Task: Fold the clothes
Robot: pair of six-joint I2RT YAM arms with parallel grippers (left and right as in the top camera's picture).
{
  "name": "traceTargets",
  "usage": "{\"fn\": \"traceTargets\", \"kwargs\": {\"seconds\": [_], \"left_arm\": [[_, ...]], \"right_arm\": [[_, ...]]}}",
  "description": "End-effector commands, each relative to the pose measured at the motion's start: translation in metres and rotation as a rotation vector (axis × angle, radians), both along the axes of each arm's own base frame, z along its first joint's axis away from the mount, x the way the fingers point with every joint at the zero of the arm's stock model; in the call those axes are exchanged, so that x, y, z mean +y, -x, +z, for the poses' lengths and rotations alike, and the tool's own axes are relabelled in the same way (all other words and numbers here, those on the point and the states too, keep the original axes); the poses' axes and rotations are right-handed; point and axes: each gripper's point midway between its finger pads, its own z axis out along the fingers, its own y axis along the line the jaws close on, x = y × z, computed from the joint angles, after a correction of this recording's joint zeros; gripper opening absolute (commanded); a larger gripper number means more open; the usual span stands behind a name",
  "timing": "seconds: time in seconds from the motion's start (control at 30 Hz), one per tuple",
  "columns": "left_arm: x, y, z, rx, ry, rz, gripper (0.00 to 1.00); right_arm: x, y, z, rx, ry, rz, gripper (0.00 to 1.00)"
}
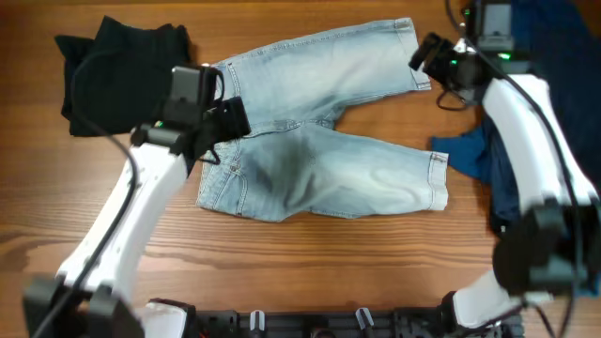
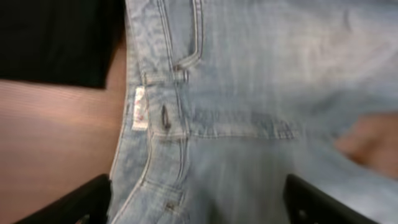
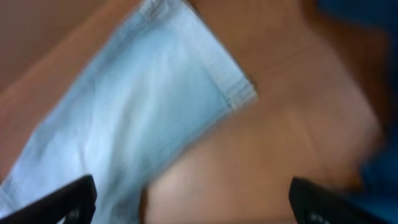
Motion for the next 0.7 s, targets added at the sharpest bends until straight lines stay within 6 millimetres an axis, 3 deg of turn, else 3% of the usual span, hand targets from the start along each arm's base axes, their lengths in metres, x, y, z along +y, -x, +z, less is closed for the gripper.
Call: {"fn": "traceTargets", "kwargs": {"seconds": [0.0, 0.1, 0.23, 0.3, 0.43, 0.53, 0.67], "left_arm": [[0.004, 0.023, 0.047, -0.076, 0.032, 0.018, 0.93], [0.004, 0.055, 0.05, -0.008, 0.076, 0.024, 0.93], [0.015, 0.099, 0.023, 0.208, 0.067, 0.118, 0.93], [0.018, 0.111, 0.01, 0.273, 0.071, 0.169, 0.93], [0.022, 0.127, -0.022, 0.348, 0.062, 0.217, 0.85], [0.023, 0.132, -0.055, 0.366, 0.059, 0.224, 0.77], [0.021, 0.125, -0.074, 0.335, 0.07, 0.221, 0.68]], "right_arm": [[0.004, 0.054, 0.036, 0.059, -0.056, -0.054, 1.0], [0.005, 0.104, 0.045, 0.165, -0.063, -0.076, 1.0], [0.004, 0.166, 0.046, 0.271, -0.066, -0.097, 1.0], [0.007, 0.194, 0.035, 0.294, -0.093, -0.121, 1.0], [0.023, 0.248, -0.02, 0.372, -0.184, -0.091, 0.96], [0.03, 0.265, -0.071, 0.412, -0.215, -0.072, 0.88], [0.034, 0.252, -0.104, 0.372, -0.231, -0.041, 0.82]]}}
